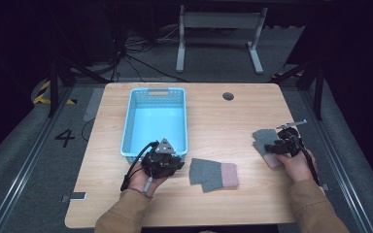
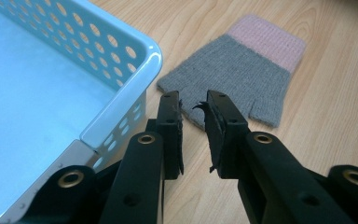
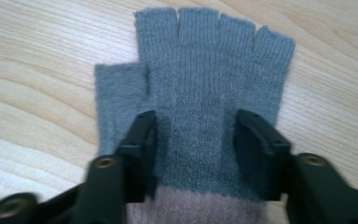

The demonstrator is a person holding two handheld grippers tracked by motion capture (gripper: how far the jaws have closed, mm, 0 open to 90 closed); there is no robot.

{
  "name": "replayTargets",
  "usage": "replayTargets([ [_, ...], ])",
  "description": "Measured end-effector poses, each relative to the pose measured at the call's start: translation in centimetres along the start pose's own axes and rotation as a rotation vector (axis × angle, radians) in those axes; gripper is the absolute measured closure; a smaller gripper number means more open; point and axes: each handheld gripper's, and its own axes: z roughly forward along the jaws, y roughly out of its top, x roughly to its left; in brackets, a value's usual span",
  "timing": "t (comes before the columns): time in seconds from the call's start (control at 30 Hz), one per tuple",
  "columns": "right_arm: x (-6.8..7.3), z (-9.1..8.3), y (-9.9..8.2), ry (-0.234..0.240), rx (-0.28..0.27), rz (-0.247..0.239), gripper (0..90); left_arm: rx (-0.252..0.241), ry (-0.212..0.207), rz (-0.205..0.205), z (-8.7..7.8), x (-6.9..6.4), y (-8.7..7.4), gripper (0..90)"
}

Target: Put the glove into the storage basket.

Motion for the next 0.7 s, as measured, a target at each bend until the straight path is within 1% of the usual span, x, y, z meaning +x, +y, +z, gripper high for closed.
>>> replayTargets([
  [0.1, 0.2, -0.1, 0.1, 0.006, 0.004, -0.019, 67.1, -0.003, 0.0, -0.003, 0.0, 0.0, 0.0, 76.1],
  [0.13, 0.3, -0.2, 0.0, 0.01, 0.002, -0.023, 73.0, -0.003, -0.001, -0.004, 0.0, 0.0, 0.0, 76.1],
  [0.17, 0.3, -0.2, 0.0, 0.011, 0.0, -0.024, 74.5, -0.004, -0.004, -0.006, 0.0, 0.0, 0.0, 76.0],
  [0.2, 0.3, -0.2, 0.0, 0.011, 0.0, -0.024, 74.5, -0.004, -0.004, -0.006, 0.0, 0.0, 0.0, 76.6],
  [0.27, 0.2, -0.3, 0.0, 0.011, -0.004, -0.026, 76.0, 0.0, -0.02, -0.009, 0.0, 0.1, 0.0, 78.1],
  [0.3, 0.2, -0.3, 0.0, 0.012, -0.004, -0.029, 76.6, 0.0, -0.017, -0.012, 0.0, 0.1, 0.0, 78.3],
  [0.4, 0.2, -0.7, 0.0, -0.01, -0.022, -0.032, 77.3, -0.005, -0.02, -0.021, -0.1, 0.2, 0.0, 77.8],
  [0.43, 0.2, -0.7, 0.0, -0.01, -0.022, -0.032, 77.3, -0.005, -0.02, -0.021, -0.1, 0.2, 0.0, 77.3],
  [0.47, 0.3, -1.2, 0.1, -0.023, -0.035, -0.04, 77.4, -0.007, -0.022, -0.025, -0.1, 0.3, 0.0, 77.3],
  [0.53, 0.3, -1.5, 0.2, -0.022, -0.043, -0.047, 77.4, -0.008, -0.032, -0.031, -0.1, 0.4, 0.0, 76.8],
  [0.6, 0.4, -2.5, 0.5, 0.011, -0.066, -0.06, 77.4, -0.007, -0.031, -0.033, -0.1, 0.4, 0.1, 75.8],
  [0.63, 0.4, -2.5, 0.5, 0.011, -0.066, -0.06, 77.4, -0.007, -0.031, -0.033, -0.1, 0.4, 0.1, 75.6],
  [0.67, 0.5, -3.3, 0.7, 0.045, -0.08, -0.075, 77.3, -0.01, -0.028, -0.035, -0.1, 0.4, 0.1, 75.5],
  [0.7, 0.5, -3.6, 0.8, 0.064, -0.085, -0.084, 77.2, -0.01, -0.028, -0.035, -0.1, 0.4, 0.1, 75.4],
])
